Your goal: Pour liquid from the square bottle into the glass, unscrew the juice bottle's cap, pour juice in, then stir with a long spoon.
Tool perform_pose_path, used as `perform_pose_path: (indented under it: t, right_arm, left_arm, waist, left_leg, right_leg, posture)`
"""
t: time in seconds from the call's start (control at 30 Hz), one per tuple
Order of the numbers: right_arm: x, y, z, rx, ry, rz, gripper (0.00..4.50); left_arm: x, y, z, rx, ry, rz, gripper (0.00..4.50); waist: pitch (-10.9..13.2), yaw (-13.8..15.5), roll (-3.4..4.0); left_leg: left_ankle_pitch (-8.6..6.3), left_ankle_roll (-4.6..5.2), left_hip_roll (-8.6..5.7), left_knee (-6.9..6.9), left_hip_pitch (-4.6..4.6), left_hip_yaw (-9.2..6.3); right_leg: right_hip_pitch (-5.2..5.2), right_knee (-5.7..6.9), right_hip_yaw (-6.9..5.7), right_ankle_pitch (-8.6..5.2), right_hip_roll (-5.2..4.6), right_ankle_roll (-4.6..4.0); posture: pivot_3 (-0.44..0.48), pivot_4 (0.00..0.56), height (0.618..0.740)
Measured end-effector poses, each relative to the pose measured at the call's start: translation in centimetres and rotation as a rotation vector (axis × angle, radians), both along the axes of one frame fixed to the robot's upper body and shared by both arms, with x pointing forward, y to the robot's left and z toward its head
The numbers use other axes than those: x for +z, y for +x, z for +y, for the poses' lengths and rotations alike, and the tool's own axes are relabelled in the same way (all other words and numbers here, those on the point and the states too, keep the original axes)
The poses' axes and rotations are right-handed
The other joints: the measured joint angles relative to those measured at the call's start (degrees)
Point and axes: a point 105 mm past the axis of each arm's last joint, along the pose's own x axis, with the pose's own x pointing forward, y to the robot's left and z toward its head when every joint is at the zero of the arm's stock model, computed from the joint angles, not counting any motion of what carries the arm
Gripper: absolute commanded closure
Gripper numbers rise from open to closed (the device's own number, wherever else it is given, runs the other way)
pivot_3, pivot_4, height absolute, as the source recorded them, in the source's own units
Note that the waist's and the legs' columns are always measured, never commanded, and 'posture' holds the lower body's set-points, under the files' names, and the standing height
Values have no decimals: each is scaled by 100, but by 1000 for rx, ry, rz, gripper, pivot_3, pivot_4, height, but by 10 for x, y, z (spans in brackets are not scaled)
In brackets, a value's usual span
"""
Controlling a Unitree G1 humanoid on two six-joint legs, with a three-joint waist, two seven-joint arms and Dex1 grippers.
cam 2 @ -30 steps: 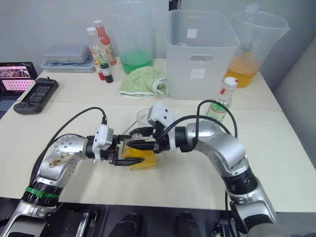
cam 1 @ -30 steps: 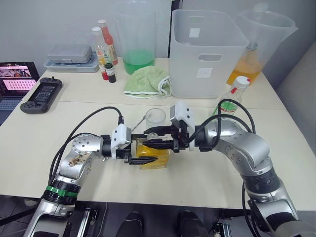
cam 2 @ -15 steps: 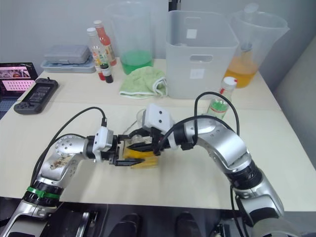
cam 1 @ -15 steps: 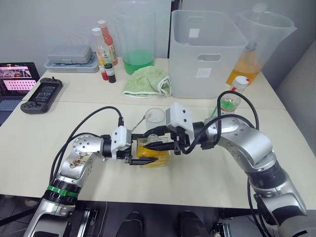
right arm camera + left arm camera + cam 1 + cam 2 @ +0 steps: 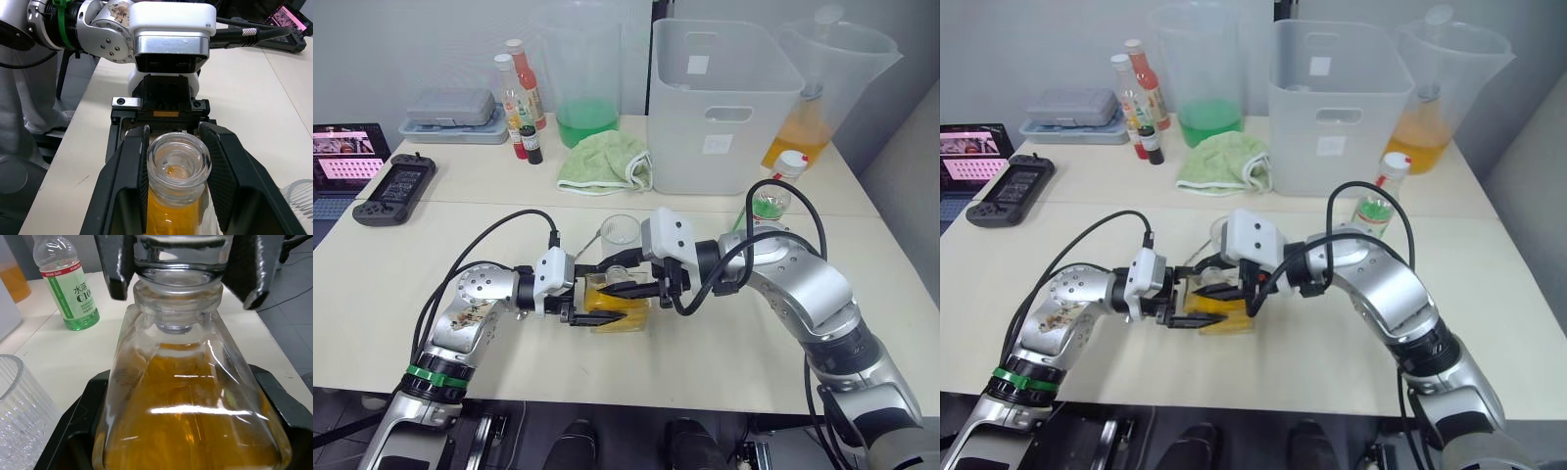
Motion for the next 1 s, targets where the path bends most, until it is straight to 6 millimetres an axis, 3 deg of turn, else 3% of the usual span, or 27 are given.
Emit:
perform_pose_path:
  t: [0.33, 0.47, 0.8, 0.93, 1.0]
  right_arm:
    - [4, 1, -1, -35, 51, 119, 3382]
    - [59, -14, -1, 21, 189, -14, 3382]
    - [64, -14, -3, -3, 225, -6, 3382]
    - [70, 1, -36, -145, 258, 3, 3382]
    - [68, 14, -67, -281, 276, 20, 3382]
  left_arm:
    - [0, 0, 0, 1, 0, 1, 1697]
    - [-3, 1, 2, 9, 1, 12, 1697]
    - [-1, 3, 1, 15, 2, 8, 1697]
    - [-1, 5, -1, 8, 0, 10, 1697]
    - [-1, 5, -1, 9, -6, 16, 1697]
  waist:
    - [0, 1, 0]
    - [-16, -7, 19]
    - [-24, -13, 23]
    - [-24, 17, 22]
    - [-24, 20, 22]
  left_leg:
    - [0, 0, 0, -2, 0, 0]
    - [0, 0, 3, -13, 30, -1]
    - [0, 0, 4, -14, 41, 0]
    - [0, 0, 2, -13, 38, 0]
    - [0, 0, 2, -13, 37, 2]
  right_leg:
    - [-1, 0, 0, 0, 0, -1]
    - [28, -5, -3, -1, 1, 1]
    - [37, -6, -2, -13, 1, 21]
    - [40, -11, -2, -12, 0, 20]
    - [39, -13, -2, -12, 0, 21]
  posture:
    - [0, 150, 740]
    - [0, 150, 740]
    - [0, 150, 740]
    - [0, 150, 740]
    - [0, 150, 740]
